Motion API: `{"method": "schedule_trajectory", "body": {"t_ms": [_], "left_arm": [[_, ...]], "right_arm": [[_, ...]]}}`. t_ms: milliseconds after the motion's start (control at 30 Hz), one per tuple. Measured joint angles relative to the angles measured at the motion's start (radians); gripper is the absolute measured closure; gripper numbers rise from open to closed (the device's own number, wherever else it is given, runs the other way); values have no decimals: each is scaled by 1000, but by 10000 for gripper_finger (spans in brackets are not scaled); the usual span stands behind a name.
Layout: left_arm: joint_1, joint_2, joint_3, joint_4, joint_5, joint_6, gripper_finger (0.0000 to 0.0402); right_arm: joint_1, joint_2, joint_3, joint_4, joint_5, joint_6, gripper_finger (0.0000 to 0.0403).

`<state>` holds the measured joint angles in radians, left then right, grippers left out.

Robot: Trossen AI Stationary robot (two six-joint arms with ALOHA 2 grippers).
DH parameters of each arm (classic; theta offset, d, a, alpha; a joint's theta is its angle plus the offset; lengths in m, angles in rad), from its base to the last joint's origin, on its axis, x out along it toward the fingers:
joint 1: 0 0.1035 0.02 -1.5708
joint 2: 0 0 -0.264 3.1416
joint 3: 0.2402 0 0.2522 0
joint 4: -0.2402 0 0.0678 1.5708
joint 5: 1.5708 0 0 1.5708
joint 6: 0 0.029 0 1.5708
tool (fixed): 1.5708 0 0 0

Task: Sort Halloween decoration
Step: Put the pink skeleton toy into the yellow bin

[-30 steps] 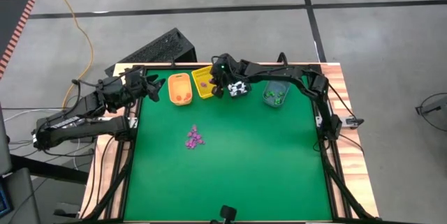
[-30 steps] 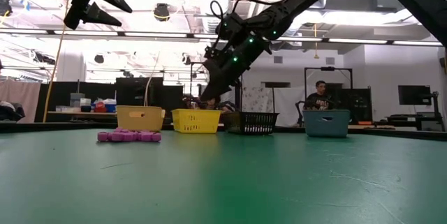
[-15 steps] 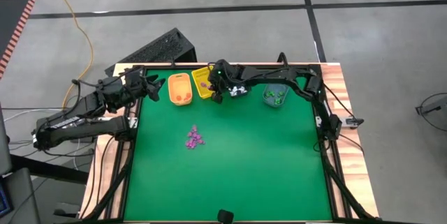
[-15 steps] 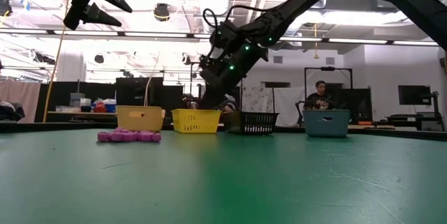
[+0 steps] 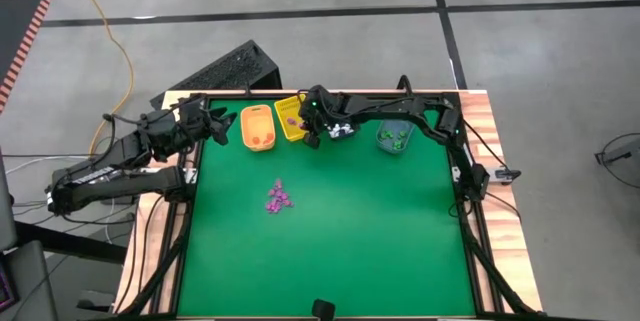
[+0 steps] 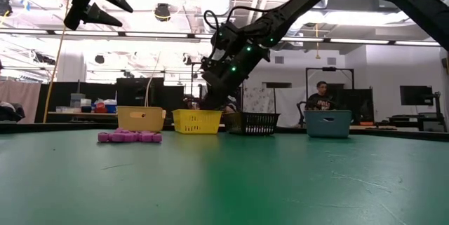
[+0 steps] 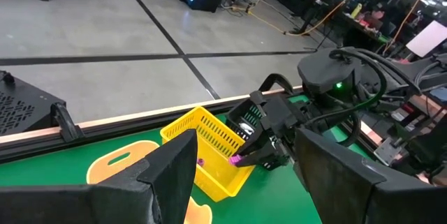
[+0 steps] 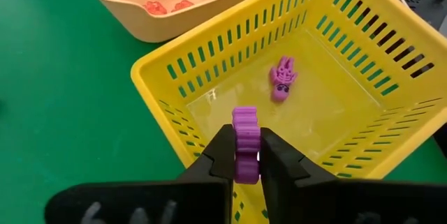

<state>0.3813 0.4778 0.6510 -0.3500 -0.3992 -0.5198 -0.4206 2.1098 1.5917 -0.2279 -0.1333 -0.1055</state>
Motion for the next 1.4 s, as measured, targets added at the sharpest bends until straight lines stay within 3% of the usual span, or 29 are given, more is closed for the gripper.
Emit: {"method": "schedule_trajectory", "body": {"t_ms": [533,933,1400], "left_arm": [[0,0,0,0,0,0,170],[0,0,0,0,0,1,170],[0,-1,0,0,0,13,170]], "right_arm": [[0,0,0,0,3,-10,336],[0,0,3,2,-3,-20,248],[137,-1,218,-14,-169,-143,246]]}}
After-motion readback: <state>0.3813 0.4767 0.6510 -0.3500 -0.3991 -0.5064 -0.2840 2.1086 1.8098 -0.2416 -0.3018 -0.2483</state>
